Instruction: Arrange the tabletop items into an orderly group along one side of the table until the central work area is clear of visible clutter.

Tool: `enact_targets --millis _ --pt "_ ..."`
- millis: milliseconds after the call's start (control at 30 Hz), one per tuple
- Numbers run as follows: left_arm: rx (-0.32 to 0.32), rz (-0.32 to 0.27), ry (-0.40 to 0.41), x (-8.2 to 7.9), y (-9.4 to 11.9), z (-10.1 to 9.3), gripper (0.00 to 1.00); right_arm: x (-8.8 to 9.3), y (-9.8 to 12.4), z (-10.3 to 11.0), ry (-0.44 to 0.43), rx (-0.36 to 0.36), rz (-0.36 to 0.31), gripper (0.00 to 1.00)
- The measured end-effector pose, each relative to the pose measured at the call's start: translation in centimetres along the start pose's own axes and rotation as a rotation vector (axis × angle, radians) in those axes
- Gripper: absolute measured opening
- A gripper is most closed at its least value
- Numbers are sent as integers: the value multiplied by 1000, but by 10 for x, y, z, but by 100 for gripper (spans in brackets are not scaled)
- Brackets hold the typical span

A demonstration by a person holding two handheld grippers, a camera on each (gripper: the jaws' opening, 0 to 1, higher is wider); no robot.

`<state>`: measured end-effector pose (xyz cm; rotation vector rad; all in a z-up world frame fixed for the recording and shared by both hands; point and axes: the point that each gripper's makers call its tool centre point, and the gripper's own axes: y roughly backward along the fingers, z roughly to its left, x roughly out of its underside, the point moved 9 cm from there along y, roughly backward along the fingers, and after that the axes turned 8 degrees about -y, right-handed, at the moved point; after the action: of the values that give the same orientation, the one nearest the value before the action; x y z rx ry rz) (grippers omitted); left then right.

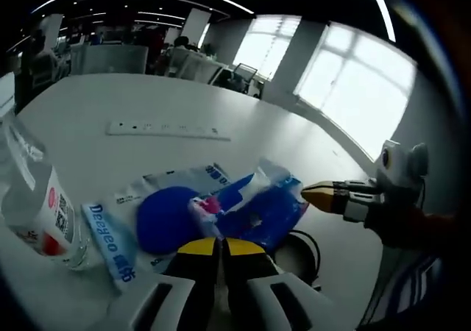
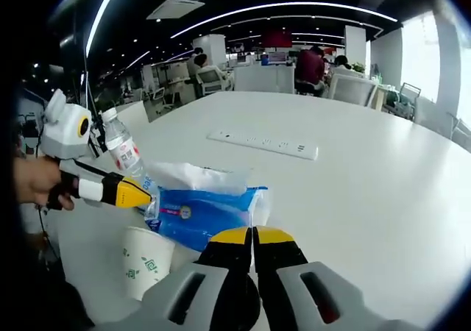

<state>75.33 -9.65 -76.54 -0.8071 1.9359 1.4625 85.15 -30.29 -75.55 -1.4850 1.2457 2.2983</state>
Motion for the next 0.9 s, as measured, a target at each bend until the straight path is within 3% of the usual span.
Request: enact_targets --millis 300,433,600,900 --pt "-51 30 24 5 -4 5 16 3 0 3 -5 6 18 0" --pt "-44 32 29 6 -6 6 14 5 0 2 -9 6 24 0" --pt "-30 23 44 6 -11 3 4 6 -1 4 -7 -1 30 0" --pt "-32 -4 -26 0 -11 0 0 4 -2 1 -1 9 18 0"
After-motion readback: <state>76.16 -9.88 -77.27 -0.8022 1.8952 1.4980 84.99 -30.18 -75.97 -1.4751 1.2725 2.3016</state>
